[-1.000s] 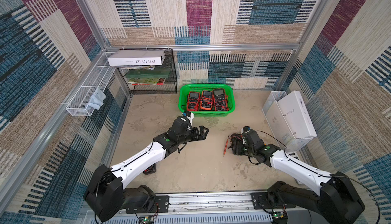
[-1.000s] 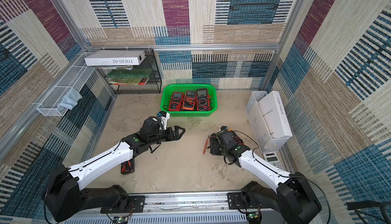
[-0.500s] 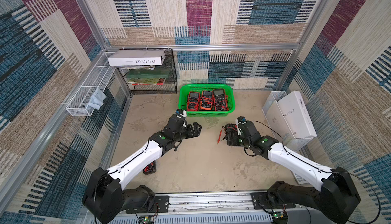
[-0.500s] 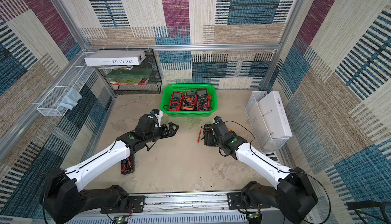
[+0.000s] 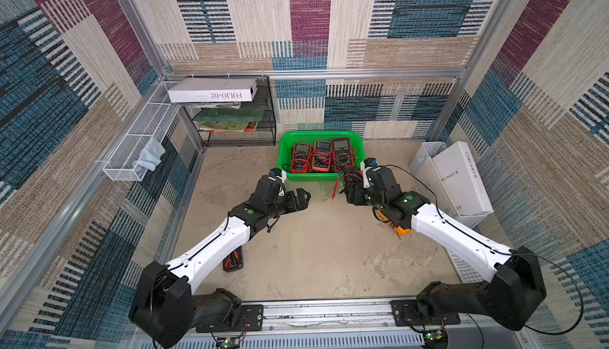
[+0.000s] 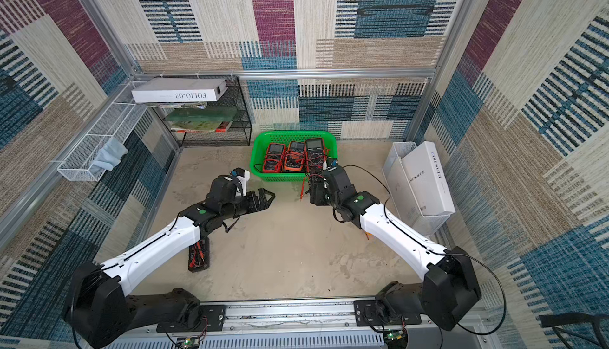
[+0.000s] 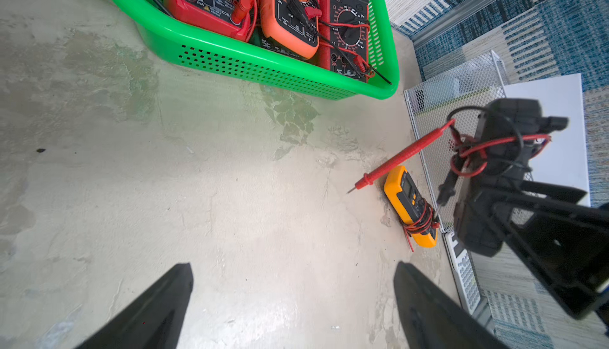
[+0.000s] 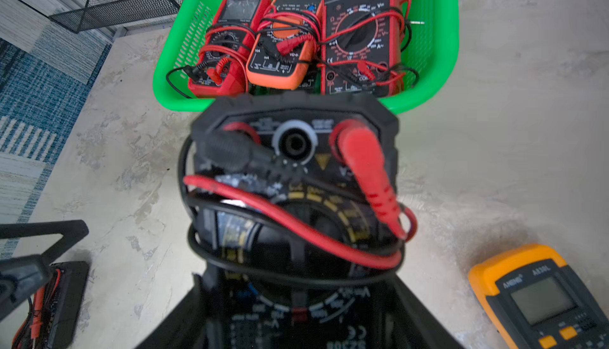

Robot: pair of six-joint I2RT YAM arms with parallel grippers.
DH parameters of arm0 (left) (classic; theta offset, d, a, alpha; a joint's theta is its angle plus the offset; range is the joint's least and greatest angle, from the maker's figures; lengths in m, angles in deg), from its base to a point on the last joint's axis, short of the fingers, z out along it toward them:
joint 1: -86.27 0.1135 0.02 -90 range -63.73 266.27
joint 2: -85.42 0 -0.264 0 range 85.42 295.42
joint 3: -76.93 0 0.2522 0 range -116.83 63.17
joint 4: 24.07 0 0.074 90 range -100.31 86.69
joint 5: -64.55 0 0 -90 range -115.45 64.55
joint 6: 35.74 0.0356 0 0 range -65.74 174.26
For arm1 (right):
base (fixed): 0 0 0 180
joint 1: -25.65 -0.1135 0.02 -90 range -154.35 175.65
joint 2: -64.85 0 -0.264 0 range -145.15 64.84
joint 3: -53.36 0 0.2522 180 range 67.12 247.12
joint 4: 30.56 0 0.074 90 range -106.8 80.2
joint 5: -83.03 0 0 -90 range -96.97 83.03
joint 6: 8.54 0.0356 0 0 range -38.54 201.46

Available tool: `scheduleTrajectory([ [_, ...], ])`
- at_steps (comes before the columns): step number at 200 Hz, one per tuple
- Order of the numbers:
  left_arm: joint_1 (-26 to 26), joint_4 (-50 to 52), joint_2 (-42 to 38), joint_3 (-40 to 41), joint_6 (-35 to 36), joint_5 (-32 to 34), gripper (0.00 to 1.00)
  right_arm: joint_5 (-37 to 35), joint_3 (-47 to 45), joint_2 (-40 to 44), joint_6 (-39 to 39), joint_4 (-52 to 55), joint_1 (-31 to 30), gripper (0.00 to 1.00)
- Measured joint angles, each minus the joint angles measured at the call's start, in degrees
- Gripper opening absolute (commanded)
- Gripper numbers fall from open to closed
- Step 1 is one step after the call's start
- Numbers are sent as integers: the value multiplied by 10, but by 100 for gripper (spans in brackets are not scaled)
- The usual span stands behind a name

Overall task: Put the multimeter into the basket
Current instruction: Place the multimeter in the basket.

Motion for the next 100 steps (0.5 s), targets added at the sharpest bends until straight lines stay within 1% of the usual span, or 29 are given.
scheduleTrajectory([
  [40,18,9,1,-14,8,-22,100,-2,59,-46,-15,1,19,60],
  [100,44,15,7,-24,14,-48,100,4,161,-132,-37,0,67,60],
])
